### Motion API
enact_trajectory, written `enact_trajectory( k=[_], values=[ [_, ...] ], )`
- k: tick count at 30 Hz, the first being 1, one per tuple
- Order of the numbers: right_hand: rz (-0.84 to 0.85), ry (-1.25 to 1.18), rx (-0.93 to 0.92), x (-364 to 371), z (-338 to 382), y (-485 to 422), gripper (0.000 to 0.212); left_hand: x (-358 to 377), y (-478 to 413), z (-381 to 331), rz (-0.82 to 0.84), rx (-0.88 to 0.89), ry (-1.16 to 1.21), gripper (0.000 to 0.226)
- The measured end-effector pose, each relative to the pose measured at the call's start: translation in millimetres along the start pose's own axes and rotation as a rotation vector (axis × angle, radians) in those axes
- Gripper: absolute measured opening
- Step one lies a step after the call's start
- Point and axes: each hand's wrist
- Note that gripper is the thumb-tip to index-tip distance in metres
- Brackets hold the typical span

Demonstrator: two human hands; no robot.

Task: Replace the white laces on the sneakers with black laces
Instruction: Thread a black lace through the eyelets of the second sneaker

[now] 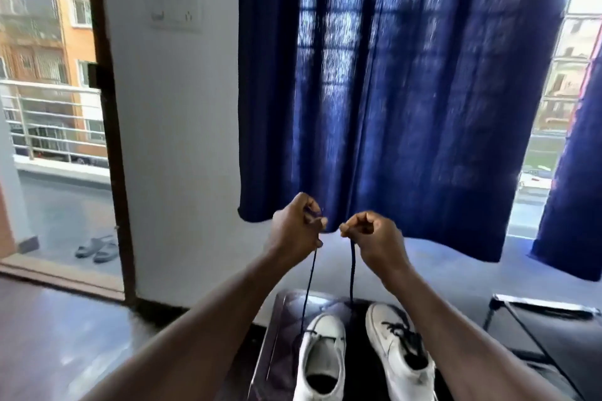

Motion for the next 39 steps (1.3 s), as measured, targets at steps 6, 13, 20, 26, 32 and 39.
enact_trajectory(
  k=[6, 13, 20, 26, 32, 39],
  values=[
    [0.027, 0.029, 0.157, 39, -77, 31, 0.009, 15, 26, 109, 0.151, -0.122, 0.029, 0.034],
    [0.089, 0.01, 0.26, 73, -150, 69, 0.004, 26, 70, 184, 0.158, -0.337, -0.148, 0.025],
    [0.042, -0.079, 0.296, 84, -174, 94, 0.017, 36, 95, 181, 0.152, -0.316, -0.192, 0.049],
    [0.009, -0.165, 0.292, 93, -172, 103, 0.014, 36, 98, 168, 0.205, -0.267, -0.405, 0.035],
    [0.057, -0.189, 0.268, 97, -171, 101, 0.011, 37, 96, 168, 0.067, -0.356, -0.402, 0.024],
    [0.111, -0.23, 0.281, 99, -168, 96, 0.02, 41, 102, 178, -0.073, -0.5, -0.145, 0.02]
  ],
)
Point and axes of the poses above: each hand's wrist, its own y-axis away from the middle knuckle, its own x-axis out of the palm, z = x × y
